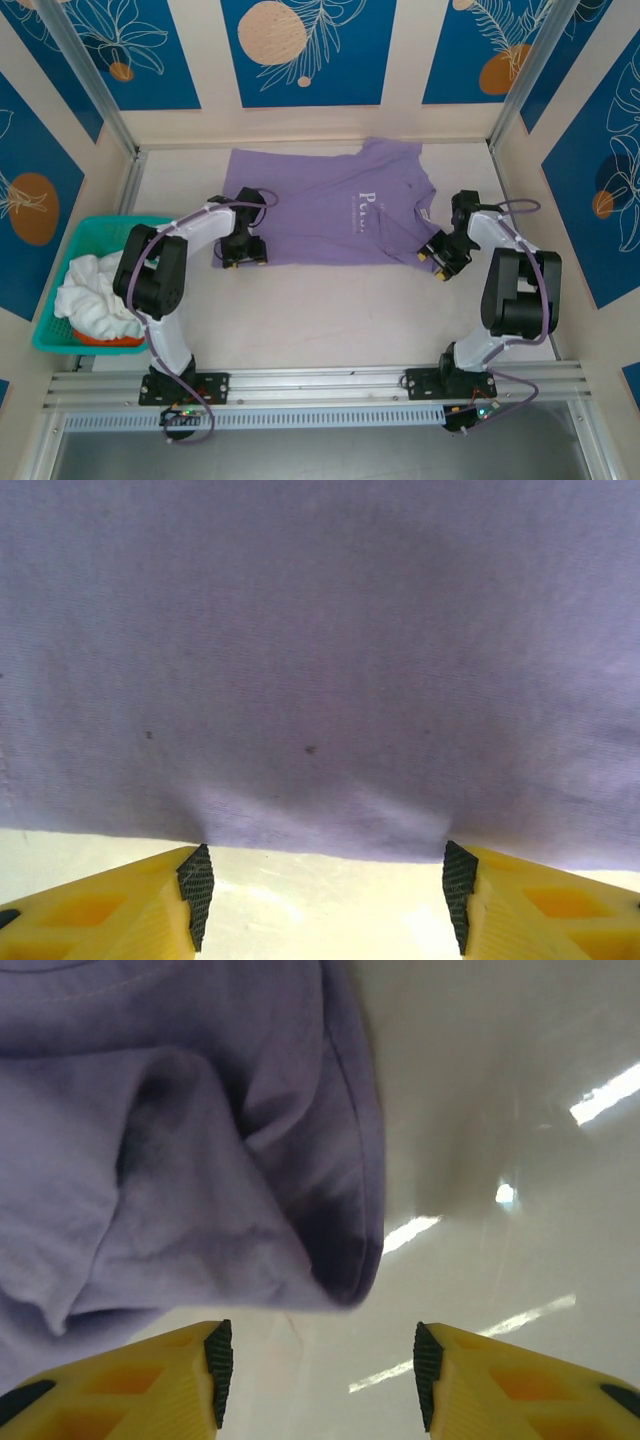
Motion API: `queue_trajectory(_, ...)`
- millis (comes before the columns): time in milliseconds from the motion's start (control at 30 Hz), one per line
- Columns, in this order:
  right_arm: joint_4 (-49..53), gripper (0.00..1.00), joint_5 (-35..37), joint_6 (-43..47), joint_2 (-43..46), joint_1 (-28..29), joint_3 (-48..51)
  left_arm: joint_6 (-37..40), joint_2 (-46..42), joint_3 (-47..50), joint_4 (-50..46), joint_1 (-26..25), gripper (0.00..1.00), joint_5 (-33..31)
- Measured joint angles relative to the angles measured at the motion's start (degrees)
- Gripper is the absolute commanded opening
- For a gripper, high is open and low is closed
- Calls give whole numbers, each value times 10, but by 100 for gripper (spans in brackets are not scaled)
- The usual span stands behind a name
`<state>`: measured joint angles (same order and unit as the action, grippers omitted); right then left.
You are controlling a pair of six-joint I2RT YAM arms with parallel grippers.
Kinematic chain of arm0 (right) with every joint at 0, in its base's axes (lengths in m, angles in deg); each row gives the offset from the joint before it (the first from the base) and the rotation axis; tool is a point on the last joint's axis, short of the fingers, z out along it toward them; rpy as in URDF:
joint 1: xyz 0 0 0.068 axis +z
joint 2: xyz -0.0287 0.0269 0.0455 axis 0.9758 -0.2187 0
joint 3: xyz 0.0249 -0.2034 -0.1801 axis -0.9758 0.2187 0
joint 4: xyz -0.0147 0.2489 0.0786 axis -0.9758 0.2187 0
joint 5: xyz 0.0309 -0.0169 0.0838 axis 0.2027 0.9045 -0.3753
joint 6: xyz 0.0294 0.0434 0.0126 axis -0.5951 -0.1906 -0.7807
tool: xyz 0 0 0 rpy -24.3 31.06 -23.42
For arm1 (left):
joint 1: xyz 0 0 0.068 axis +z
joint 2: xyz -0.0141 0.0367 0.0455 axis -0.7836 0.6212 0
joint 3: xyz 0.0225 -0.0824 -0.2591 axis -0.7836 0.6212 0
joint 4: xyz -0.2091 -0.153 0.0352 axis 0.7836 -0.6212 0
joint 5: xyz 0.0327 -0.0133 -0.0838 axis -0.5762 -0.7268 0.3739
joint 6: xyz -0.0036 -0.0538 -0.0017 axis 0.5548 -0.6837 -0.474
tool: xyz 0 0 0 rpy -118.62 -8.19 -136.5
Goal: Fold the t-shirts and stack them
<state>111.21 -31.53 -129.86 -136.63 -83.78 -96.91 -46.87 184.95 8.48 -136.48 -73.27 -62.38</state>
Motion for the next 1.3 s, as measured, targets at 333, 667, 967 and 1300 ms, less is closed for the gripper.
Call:
queue_trajectory(333,-19,8,11,26,-45,-2,-13,17,21,-2,9,5,52,-56)
queue_trajectory(667,23,4,26,46,-65,-38,-98,22,30,-10,6,13,53,-97)
queue_trajectory(967,58,57,34,46,-82,-65,-98,17,19,-9,-10,22,68,-106)
queue_trajectory(1300,22,32,-33,-9,89,-19,-19,0,-55,-26,-33,27,62,-72)
